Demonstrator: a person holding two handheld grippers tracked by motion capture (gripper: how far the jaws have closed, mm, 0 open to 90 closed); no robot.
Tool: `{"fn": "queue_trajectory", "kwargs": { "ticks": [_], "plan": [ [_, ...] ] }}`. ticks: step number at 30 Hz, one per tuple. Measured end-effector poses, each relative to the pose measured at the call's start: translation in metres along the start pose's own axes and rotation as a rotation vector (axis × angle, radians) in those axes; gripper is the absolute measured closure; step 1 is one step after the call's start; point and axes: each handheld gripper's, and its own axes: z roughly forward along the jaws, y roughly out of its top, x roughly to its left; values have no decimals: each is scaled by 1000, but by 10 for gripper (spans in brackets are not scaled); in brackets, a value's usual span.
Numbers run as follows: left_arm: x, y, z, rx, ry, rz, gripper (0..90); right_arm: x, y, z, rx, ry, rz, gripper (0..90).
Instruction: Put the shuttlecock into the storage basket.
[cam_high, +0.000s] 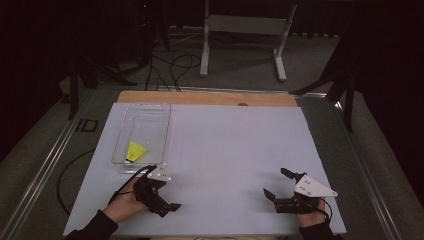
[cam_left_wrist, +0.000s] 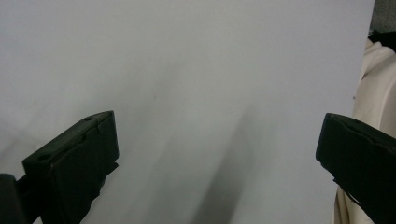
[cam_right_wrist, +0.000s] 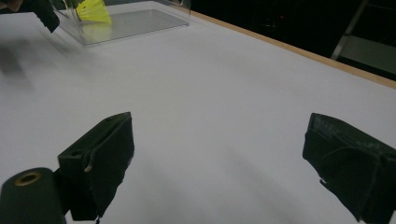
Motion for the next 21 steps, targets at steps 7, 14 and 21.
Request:
{"fn": "queue_trajectory", "kwargs": {
  "ticks": [7,14,21],
  "plan": [
    [3,-17,-6,-19,10,-33,0,0,0,0,1,0,0,91],
    [7,-32,-11,-57,32,-75,0,1,0,1,6,4,-1,90],
    [7,-42,-17,-76,71,-91,0,1,0,1,8,4,0,90]
  ]
}}
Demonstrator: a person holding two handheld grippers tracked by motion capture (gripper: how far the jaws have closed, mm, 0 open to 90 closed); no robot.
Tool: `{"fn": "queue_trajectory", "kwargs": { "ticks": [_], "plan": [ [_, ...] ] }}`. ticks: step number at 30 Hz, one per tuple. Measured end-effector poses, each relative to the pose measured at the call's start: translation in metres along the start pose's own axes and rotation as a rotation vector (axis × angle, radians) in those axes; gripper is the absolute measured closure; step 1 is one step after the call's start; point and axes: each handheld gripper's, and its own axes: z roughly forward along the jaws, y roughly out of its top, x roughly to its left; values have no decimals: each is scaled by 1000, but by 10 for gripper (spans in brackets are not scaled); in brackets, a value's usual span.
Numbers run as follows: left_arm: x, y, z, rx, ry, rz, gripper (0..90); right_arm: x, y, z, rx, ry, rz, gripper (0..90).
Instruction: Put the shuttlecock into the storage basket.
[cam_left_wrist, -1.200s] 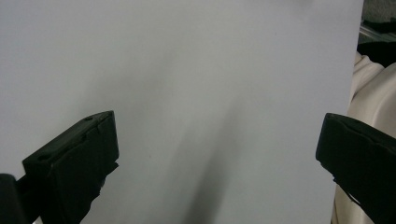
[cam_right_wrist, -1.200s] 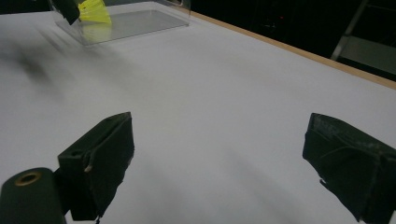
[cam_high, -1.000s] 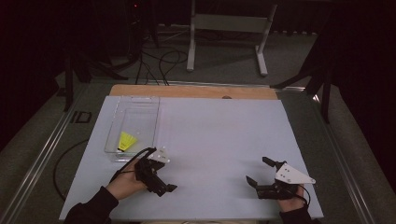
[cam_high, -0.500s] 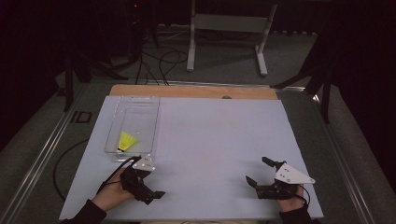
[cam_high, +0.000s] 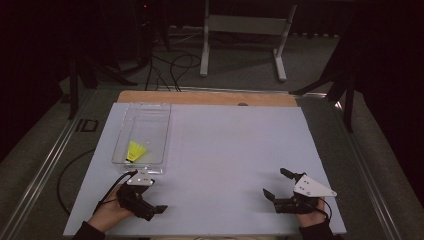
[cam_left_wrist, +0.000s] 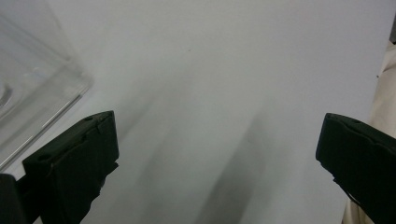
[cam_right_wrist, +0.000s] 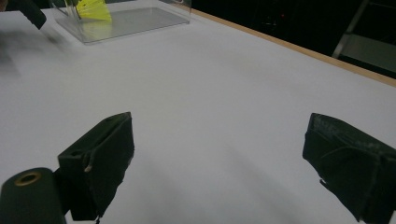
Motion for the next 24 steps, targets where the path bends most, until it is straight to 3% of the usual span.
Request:
{"fn": "queue_trajectory", "kwargs": {
  "ticks": [9,16,24],
  "plan": [
    [2,-15,-10,-63,46,-45,0,0,0,0,1,1,2,90],
    [4,-24,-8,-99,72,-80,0,0,0,-1,0,-1,3,90],
    [7,-30,-6,-121,103,-88,0,-1,0,-2,-1,-2,0,90]
  ]
}}
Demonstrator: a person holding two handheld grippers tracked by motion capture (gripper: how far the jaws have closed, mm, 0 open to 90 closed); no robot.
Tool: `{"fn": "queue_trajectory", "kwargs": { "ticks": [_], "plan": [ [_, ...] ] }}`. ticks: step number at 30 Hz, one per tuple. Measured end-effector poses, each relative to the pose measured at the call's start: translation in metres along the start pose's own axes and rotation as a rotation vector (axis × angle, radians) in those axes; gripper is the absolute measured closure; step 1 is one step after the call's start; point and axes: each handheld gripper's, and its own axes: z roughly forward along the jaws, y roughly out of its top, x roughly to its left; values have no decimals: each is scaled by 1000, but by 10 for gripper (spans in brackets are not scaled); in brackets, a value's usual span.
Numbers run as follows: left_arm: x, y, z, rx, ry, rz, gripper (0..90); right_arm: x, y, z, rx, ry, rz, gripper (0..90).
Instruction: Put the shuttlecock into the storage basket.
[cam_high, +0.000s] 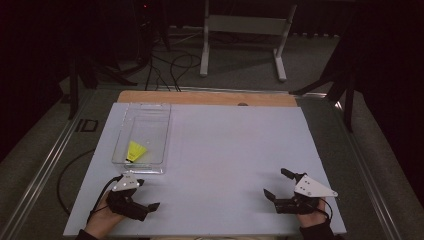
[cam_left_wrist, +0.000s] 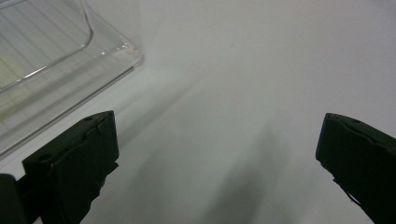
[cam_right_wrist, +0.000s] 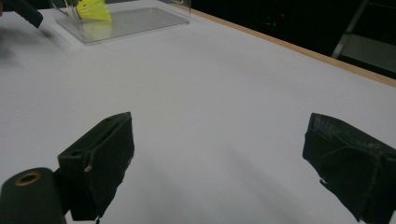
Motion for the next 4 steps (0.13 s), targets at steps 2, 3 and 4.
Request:
{"fn": "queue_trajectory", "kwargs": {
  "ticks": [2,3,4],
  "plan": [
    [0,-1,0,-5,-2,4,0,0,0,0,3,1,1,90],
    [0,-1,1,0,-2,8,0,0,0,1,4,3,2,90],
    [-1,-1,1,2,0,9,0,0,0,1,5,4,2,90]
  ]
}}
